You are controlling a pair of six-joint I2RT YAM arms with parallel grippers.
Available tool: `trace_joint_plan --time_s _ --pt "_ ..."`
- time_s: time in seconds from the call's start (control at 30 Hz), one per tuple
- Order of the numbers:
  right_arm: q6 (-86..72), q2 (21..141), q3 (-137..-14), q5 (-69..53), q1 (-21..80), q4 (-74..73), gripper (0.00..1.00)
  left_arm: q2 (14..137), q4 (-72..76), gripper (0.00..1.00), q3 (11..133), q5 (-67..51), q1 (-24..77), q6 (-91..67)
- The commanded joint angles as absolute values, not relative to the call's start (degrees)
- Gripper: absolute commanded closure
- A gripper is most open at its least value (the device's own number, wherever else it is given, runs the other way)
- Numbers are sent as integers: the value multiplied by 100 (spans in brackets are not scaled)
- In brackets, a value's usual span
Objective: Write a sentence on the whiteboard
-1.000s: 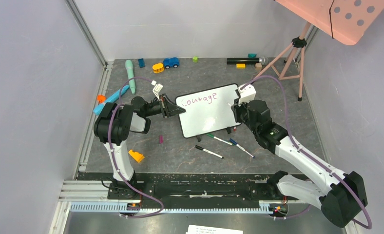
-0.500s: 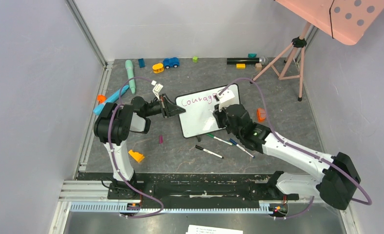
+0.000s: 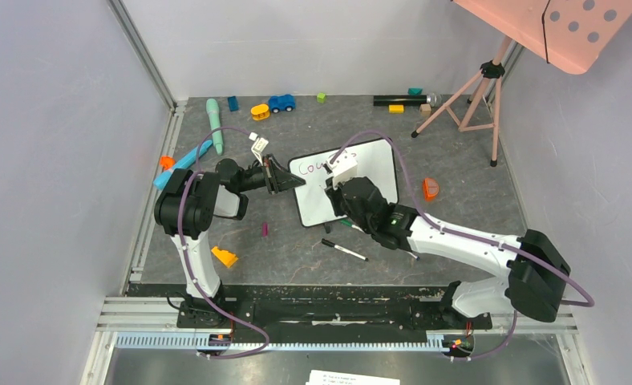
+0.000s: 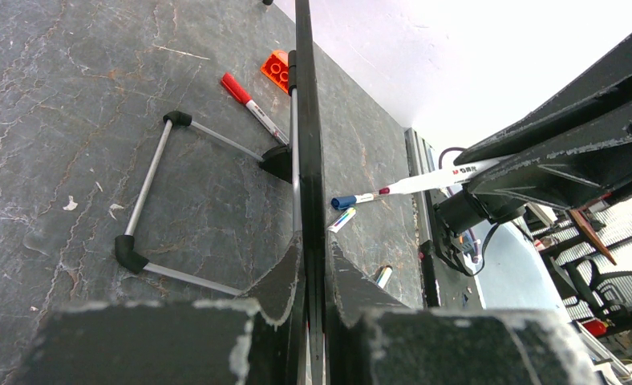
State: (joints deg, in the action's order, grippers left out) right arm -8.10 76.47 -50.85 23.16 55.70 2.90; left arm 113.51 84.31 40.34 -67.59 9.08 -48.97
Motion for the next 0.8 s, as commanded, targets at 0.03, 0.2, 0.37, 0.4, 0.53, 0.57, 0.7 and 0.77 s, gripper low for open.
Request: trace_joint_plan --time_s 0.03,0.2,0.37,0.4,0.53,0.57,0.7,0.77 --pt "-824 7857 -5443 2684 5720 659 100 11135 8921 98 4001 -6840 940 -4765" --pt "-811 8048 -5568 2742 5781 653 100 11119 8921 98 3996 -6834 941 -4764" --pt "-790 8181 -5613 2827 5790 610 100 11125 8921 98 3987 -6802 936 -4772" --pt "-785 8210 -5624 2839 5792 608 100 11134 8921 98 3990 -6795 932 -4772" --pt "-783 8307 -5664 2840 5792 610 100 11133 8921 98 3998 -6778 933 -4781" --pt "-776 8321 -5681 2831 5792 623 100 11134 8921 98 3990 -6778 932 -4781" --pt "-761 8423 -5759 2815 5793 641 100 11144 8921 98 3995 -6776 932 -4782" --pt "-748 8456 -5791 2795 5792 655 100 11136 8921 98 3995 -6777 932 -4781"
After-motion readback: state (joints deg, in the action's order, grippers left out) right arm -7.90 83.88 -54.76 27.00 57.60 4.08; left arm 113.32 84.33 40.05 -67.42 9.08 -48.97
